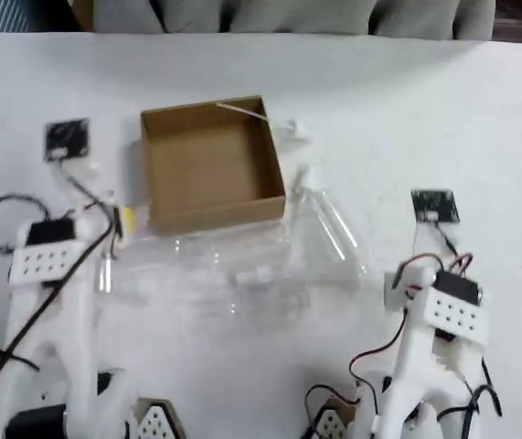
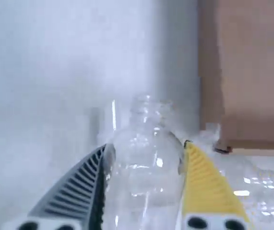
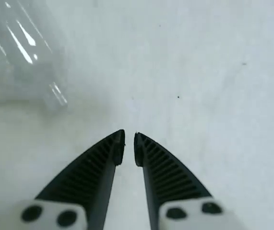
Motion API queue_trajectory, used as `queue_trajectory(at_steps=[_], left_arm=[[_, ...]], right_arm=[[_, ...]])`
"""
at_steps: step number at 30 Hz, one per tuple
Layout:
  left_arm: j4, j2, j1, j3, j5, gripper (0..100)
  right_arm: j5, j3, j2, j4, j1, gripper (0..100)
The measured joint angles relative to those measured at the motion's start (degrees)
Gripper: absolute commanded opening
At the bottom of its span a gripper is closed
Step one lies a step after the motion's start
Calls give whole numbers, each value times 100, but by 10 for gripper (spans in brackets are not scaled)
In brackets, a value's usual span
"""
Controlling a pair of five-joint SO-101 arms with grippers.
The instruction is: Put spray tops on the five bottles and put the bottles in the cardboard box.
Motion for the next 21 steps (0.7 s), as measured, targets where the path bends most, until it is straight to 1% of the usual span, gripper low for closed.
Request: queue_trajectory(at_steps=[3,6,8,12,17,21], left_arm=[[-624,-176,-413,563,0,21],[-1081,-308,-756,870,0,21],[-1178,-308,-879,967,0,21],[-1310,-299,-905,1029,0,21],[-1310,-299,-905,1037,0,21],[-1310,-299,-905,1037,0,21]], right_arm=[[-422,-607,53,255,-325,21],[-914,-1345,484,431,-651,21],[-1275,-1899,1002,545,-853,21],[-1925,-3174,2277,809,-1231,22],[-2391,-5020,3912,1292,-1688,22],[-2725,-6602,5143,1644,-1873,39]])
